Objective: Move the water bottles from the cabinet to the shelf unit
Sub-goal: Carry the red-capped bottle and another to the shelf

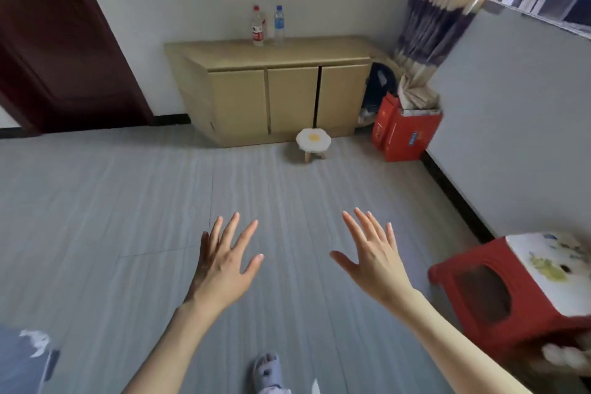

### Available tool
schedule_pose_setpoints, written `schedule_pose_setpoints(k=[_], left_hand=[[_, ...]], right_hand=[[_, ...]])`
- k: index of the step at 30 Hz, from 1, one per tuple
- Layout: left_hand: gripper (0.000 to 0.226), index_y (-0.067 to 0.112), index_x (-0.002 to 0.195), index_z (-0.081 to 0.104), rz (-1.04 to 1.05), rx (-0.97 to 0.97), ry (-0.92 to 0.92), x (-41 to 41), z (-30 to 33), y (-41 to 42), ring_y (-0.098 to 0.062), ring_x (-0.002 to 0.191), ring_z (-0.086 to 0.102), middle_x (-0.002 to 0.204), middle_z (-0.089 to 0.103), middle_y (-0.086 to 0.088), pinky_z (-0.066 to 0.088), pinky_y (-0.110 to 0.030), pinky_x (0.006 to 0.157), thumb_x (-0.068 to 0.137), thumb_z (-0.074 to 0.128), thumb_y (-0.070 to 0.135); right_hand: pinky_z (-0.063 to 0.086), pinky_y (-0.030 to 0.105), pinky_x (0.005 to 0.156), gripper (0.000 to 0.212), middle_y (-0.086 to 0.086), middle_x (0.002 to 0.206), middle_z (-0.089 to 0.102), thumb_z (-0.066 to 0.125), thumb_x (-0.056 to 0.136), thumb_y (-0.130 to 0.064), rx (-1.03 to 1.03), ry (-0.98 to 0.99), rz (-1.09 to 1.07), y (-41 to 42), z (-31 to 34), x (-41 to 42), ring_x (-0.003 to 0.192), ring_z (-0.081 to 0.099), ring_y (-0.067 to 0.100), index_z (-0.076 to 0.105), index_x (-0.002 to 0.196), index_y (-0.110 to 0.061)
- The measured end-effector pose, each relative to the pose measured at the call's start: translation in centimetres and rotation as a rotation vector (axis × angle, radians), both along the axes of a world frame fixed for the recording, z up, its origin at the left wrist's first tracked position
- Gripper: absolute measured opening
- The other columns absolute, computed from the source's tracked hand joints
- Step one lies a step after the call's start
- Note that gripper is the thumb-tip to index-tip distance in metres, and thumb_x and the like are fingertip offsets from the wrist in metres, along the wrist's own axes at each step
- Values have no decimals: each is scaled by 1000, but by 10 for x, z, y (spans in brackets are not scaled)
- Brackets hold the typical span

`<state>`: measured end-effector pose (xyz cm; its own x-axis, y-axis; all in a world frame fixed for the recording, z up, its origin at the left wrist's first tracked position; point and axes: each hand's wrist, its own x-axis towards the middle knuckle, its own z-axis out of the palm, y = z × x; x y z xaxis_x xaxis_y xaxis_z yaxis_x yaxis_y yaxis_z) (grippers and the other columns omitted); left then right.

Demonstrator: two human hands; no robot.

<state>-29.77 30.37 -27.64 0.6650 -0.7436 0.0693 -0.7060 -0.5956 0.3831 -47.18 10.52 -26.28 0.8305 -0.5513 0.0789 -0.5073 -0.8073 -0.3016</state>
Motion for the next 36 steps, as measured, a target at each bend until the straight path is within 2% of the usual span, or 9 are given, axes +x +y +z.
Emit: schedule_pose_setpoints(k=[7,14,21,25,29,36], left_hand=[[81,36,142,13,35,43,9,152,-9,-77,-19,141,-13,155,-2,3,-4,-42,114,68,5,67],[77,36,142,12,13,9,9,284,4,-166,-16,141,-15,155,-3,4,-6,-39,113,71,8,66],[76,33,142,18,1,62,30,384,-25,-251,-24,142,-4,155,6,-2,-4,-40,111,73,11,64],[78,33,143,14,7,60,-6,465,-17,-320,-24,142,-8,155,2,-2,-3,-42,113,72,7,64],[75,31,143,17,12,2,-28,535,5,-392,-26,142,-3,155,6,-3,2,-44,114,74,11,63],[74,32,142,19,66,-17,8,637,3,-461,-25,142,-1,155,9,-2,7,-45,113,75,13,63]], right_hand=[[-1,45,115,74,3,156,10,39,87,-59,-25,36,23,-89,-9,160,144,3,23,9,146,-25],[-2,43,115,74,4,156,14,43,87,-56,-28,-25,23,-171,7,293,144,5,23,12,146,-24],[-1,44,116,74,3,156,11,40,88,-57,31,56,34,-258,-20,403,144,3,22,9,146,-25],[1,44,116,74,4,155,14,45,87,-54,21,13,53,-329,-21,482,144,6,23,13,146,-23],[9,49,115,72,8,152,24,52,86,-49,1,-61,75,-395,-3,566,143,15,26,23,145,-19],[3,43,116,72,4,154,18,46,88,-52,8,-44,142,-469,5,685,144,9,22,17,146,-21]])
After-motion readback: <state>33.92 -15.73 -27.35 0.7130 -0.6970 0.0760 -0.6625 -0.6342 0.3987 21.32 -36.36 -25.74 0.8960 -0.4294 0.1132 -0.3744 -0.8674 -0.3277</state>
